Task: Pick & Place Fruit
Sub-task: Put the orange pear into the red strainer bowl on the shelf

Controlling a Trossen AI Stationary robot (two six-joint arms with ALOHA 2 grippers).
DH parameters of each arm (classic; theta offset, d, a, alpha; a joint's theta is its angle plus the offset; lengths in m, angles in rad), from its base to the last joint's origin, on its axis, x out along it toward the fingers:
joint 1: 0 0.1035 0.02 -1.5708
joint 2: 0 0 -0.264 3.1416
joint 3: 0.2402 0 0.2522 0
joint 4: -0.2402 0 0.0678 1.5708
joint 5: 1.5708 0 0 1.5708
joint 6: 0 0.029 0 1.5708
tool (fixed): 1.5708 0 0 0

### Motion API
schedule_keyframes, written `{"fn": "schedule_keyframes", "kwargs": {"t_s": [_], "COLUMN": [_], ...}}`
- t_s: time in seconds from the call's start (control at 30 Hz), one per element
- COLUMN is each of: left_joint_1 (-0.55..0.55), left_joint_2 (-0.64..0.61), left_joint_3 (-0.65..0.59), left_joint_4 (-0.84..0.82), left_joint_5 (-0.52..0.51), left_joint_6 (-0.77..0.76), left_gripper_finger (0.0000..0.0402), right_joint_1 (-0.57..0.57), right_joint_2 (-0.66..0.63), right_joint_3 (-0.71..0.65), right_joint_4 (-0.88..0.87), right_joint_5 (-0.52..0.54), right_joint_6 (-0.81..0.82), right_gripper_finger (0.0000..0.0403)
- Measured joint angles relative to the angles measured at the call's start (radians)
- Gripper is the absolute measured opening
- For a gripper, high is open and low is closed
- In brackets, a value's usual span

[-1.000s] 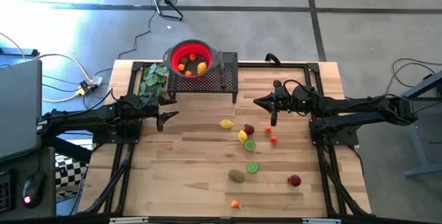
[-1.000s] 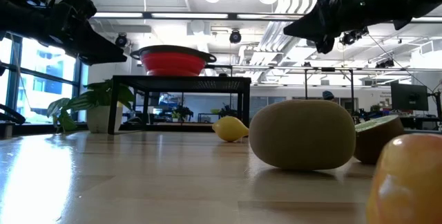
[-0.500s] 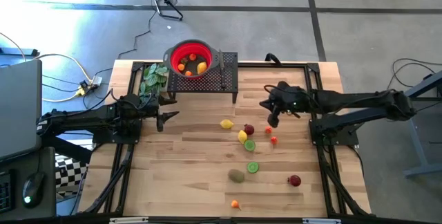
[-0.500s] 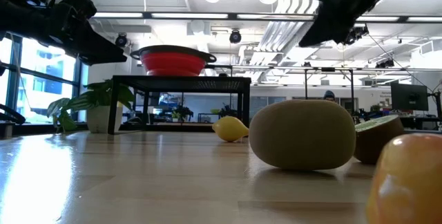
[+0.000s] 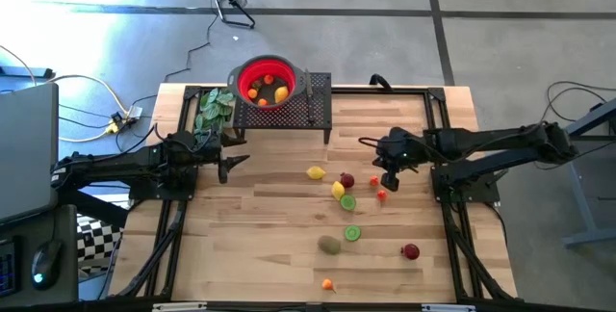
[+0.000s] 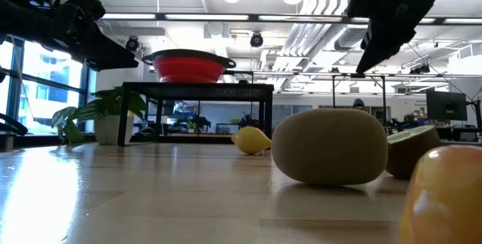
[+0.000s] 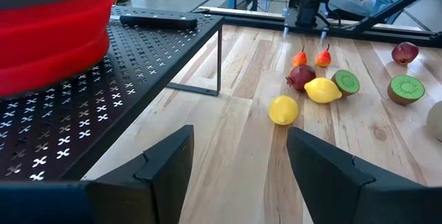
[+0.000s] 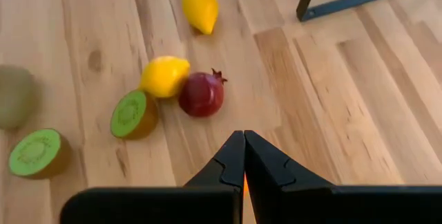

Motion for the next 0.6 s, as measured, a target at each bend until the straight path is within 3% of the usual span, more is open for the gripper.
{"fn": "schedule_keyframes", "kwargs": {"t_s": [0.3,0.43,0.6], "left_joint_1": [0.0,0.0,0.0], "left_joint_2": [0.0,0.0,0.0], "left_joint_3": [0.0,0.0,0.0], "left_joint_4": [0.0,0.0,0.0], "left_joint_5": [0.0,0.0,0.0], "left_joint_6": [0.0,0.0,0.0], "left_gripper_finger": [0.0228,0.0228,0.0228], "right_joint_1": [0.001,0.001,0.001], "right_joint_2": [0.024,0.041,0.08], "right_joint_3": [-0.001,-0.002,-0.002], "right_joint_4": [-0.076,-0.123,-0.119], "right_joint_5": [-0.045,-0.055,-0.041], "right_joint_6": [-0.039,-0.033,-0.047], "right_gripper_finger": [0.0014,0.0063,0.0155]}}
